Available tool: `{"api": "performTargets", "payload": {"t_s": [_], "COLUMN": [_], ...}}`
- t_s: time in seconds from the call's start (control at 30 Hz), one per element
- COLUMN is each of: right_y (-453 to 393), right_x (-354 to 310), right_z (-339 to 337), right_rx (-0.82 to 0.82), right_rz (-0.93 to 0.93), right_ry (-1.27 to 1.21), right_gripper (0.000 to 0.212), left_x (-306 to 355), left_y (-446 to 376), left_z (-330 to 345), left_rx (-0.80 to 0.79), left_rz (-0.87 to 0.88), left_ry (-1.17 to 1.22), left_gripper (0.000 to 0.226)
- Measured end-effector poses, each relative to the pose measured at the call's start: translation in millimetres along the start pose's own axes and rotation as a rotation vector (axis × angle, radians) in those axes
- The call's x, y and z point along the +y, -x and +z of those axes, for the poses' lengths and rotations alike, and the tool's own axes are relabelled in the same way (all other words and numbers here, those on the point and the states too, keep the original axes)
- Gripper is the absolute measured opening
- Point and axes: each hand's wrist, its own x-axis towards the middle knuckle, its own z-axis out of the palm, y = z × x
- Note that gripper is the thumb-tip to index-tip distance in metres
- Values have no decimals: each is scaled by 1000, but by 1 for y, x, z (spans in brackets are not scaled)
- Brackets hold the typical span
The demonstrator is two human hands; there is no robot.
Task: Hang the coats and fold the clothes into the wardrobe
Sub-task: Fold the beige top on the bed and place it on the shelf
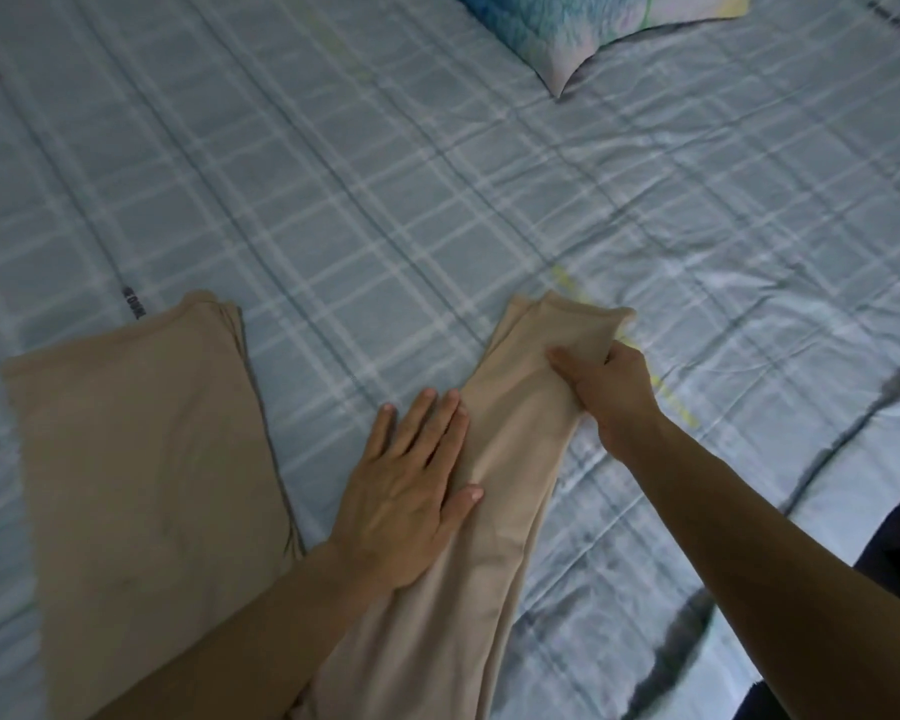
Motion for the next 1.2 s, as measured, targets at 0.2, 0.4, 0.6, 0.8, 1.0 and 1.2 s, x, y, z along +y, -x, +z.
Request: {"api": "performTargets", "payload": {"t_s": [0.2,0.4,0.6,0.8,1.0,1.2], "right_y": [2,37,69,110,151,144], "right_x": [-9,-52,-79,-97,-88,-9], "right_z": [1,15,63,145,221,241], "right_rx": [70,-90,-138,-212,-441,-640], "right_rz": [-104,-469,-733,-791,-903,-763], "right_ry": [119,212,368,278,269,812], "right_gripper": [34,22,22,28,35,53], "left_x": [42,74,55,-20,-120,-206], "left_y": [-52,-87,-76,-33,30,85], "left_z": [-36,-76,-92,-131,-169,-115], "left_rx": [198,93,365,480,576,471], "left_rz": [-150,-298,-521,-525,-695,-1278], "left_ry": [432,995,1135,1252,1716,1119], "left_gripper": [52,56,31,24,26,21]}}
